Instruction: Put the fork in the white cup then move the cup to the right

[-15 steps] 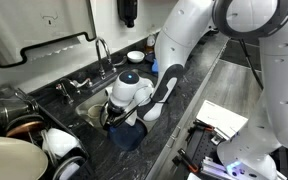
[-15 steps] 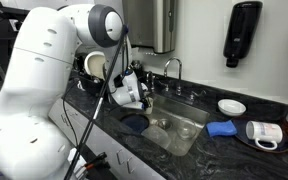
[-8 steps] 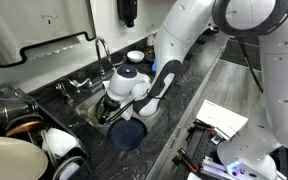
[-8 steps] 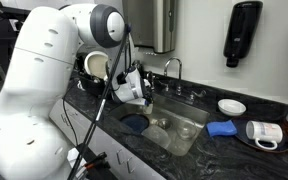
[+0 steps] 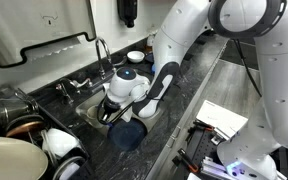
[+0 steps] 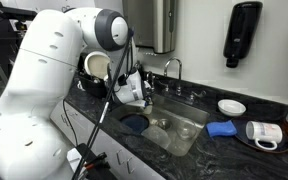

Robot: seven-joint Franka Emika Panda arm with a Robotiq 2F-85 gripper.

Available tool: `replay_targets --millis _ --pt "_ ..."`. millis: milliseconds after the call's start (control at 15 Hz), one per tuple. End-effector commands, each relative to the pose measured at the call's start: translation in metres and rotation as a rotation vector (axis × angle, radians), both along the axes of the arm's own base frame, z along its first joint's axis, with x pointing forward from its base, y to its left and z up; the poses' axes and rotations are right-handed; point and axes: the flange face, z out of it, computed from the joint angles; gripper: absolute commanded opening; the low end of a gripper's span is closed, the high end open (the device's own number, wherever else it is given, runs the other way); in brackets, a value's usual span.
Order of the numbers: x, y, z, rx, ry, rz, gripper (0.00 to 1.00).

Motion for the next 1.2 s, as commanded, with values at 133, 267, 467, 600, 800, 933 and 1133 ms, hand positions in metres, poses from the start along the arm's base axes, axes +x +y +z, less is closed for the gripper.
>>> replay_targets --millis 133,267,467,600,800,933,1133 --pt "0.004 -0.010 -0.008 -0.010 0.016 -0.008 0.00" --pt "0.002 -0.014 0.000 -0.009 0.008 -0.018 0.04" --pt "-0.002 -0.021 0.014 -0.008 -0.010 -0.032 0.04" --pt "-0.003 -0.030 0.025 -0.015 -0.026 -0.053 0.04" --pt "0.000 -0.053 0.044 -0.029 -0.053 -0.110 0.04" --pt "0.000 -0.072 0.052 -0.042 -0.062 -0.155 0.04" --pt "0.000 -0.104 0.059 -0.059 -0.070 -0.234 0.04"
